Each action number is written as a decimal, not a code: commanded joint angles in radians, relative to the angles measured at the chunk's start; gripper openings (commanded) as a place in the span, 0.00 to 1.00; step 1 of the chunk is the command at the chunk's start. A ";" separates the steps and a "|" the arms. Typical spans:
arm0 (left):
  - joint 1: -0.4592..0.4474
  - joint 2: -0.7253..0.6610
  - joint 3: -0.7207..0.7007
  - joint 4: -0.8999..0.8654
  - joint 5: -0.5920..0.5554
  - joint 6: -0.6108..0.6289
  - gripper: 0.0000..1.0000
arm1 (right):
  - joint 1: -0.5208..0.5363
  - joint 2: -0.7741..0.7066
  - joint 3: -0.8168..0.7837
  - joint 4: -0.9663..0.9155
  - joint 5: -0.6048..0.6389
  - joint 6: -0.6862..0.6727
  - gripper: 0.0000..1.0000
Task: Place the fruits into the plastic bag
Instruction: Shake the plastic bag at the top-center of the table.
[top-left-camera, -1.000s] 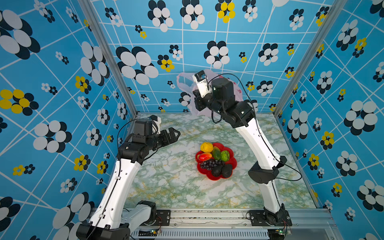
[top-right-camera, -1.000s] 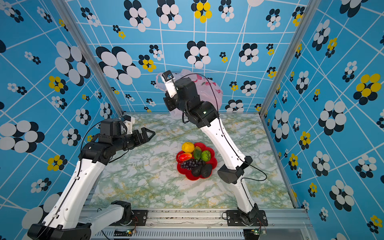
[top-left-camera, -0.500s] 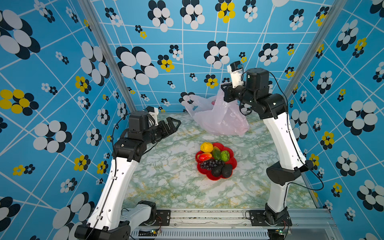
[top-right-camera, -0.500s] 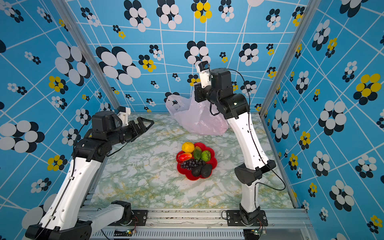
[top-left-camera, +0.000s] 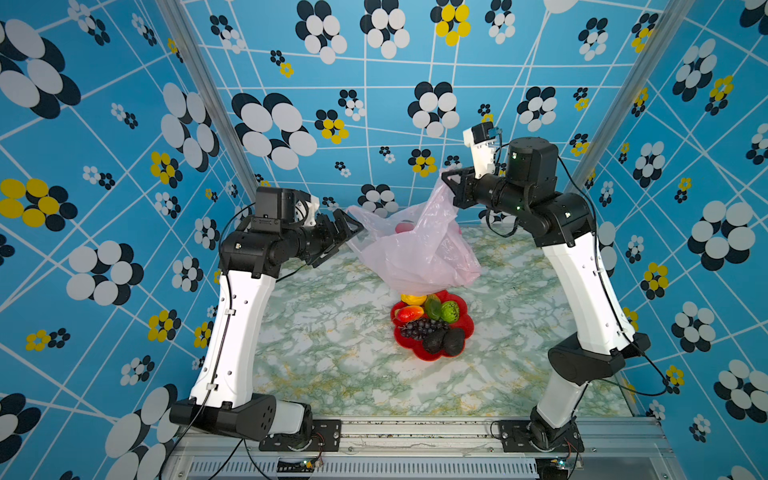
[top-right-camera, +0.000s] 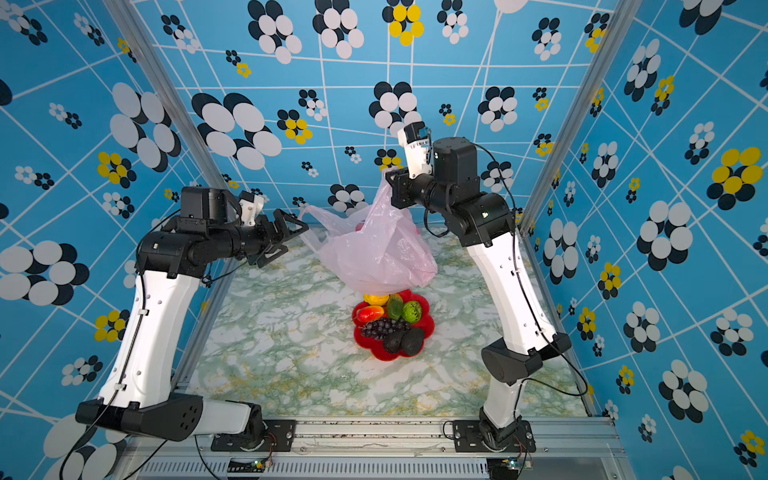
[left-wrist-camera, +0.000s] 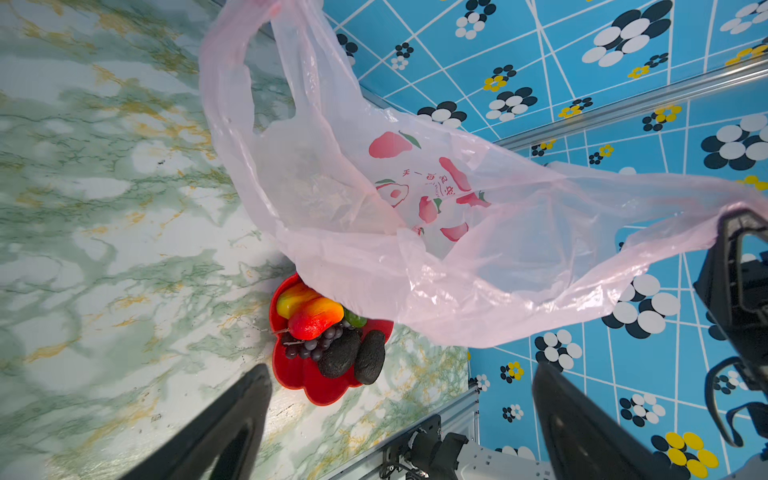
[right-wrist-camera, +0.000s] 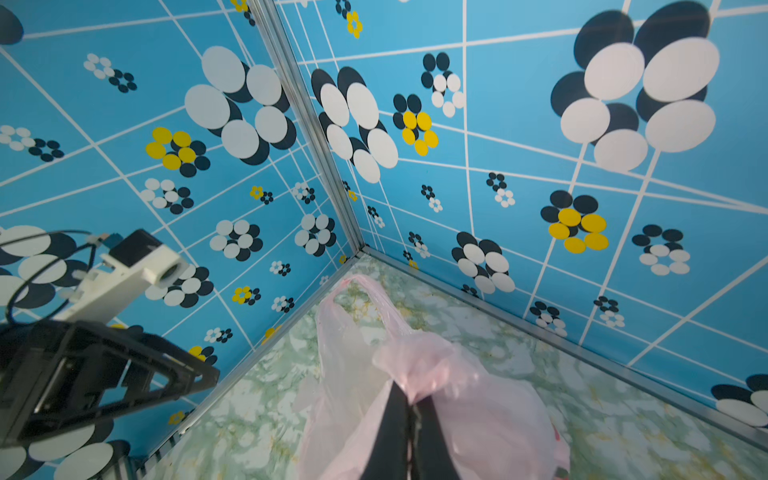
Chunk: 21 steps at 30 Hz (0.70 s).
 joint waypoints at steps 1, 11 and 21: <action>-0.027 0.100 0.178 -0.269 -0.136 0.193 0.99 | 0.000 -0.104 -0.134 0.109 -0.038 0.023 0.00; -0.086 0.148 0.107 -0.317 -0.353 0.297 0.99 | -0.008 -0.230 -0.320 0.171 -0.121 0.002 0.00; -0.120 0.339 0.260 -0.267 -0.412 0.343 1.00 | -0.010 -0.333 -0.426 0.175 -0.142 -0.015 0.00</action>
